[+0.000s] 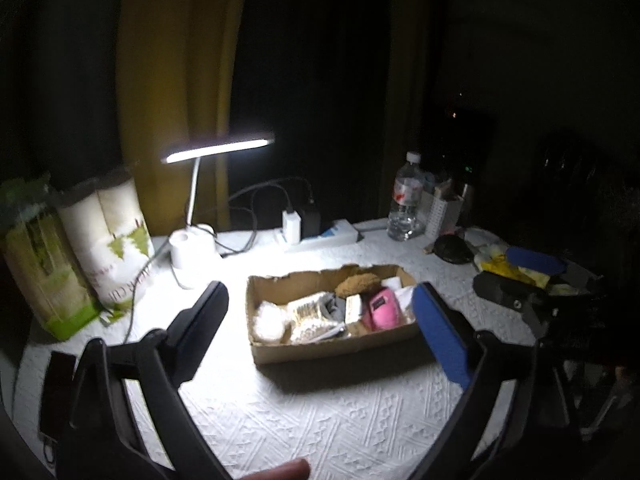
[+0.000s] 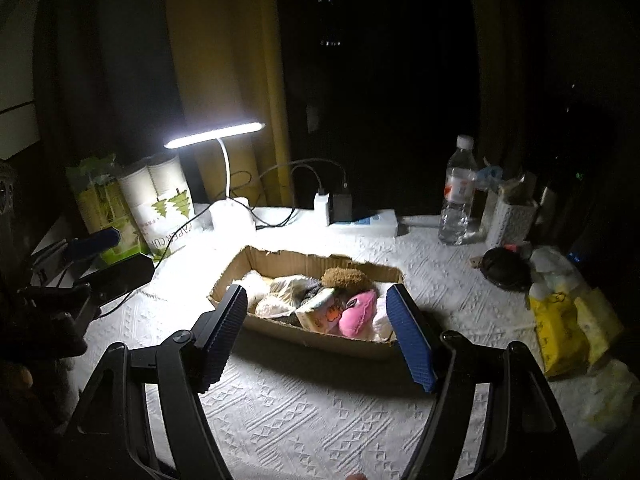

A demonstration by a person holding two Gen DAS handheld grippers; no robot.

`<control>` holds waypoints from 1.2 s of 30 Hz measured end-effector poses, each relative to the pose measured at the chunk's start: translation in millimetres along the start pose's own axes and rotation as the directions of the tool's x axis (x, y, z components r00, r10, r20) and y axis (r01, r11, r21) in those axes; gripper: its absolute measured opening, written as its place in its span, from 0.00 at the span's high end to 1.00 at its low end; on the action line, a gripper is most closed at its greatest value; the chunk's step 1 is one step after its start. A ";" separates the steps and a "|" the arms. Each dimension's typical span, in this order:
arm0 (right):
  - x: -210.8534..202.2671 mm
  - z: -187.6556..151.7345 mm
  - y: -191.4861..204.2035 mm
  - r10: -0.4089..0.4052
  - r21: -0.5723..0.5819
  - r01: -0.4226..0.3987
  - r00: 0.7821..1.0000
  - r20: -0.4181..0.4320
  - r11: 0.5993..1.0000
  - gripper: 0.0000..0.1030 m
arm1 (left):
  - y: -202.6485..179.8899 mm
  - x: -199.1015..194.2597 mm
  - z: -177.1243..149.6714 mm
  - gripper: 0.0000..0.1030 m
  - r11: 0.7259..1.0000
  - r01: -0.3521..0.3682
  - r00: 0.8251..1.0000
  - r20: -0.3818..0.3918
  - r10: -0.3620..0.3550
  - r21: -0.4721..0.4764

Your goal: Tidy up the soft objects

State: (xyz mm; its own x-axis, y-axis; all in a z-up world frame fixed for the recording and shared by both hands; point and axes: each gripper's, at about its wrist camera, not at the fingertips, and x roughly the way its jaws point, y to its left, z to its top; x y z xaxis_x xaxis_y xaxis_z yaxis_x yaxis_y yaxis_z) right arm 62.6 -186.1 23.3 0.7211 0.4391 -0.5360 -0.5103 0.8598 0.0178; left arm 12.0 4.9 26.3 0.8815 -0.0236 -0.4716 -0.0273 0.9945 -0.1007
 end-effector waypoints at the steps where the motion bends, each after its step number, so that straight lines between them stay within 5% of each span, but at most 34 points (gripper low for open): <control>1: -3.2 0.9 1.2 0.000 -0.002 0.000 1.000 0.007 1.000 0.23 | -0.5 -1.5 0.8 0.08 1.000 -0.005 1.000 0.003 0.005 -0.001; 36: -11.6 2.3 1.7 -0.016 0.001 0.016 0.999 0.031 1.000 0.22 | 4.0 -9.1 6.8 0.08 0.999 -0.031 0.999 0.030 0.032 -0.017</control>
State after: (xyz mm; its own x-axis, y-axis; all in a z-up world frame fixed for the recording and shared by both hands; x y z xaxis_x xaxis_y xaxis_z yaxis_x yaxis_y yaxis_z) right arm 54.4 -189.1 31.5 0.7432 0.4331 -0.5100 -0.4981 0.8671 0.0105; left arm 7.0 9.8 36.1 0.8940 0.0113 -0.4479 -0.0630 0.9929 -0.1008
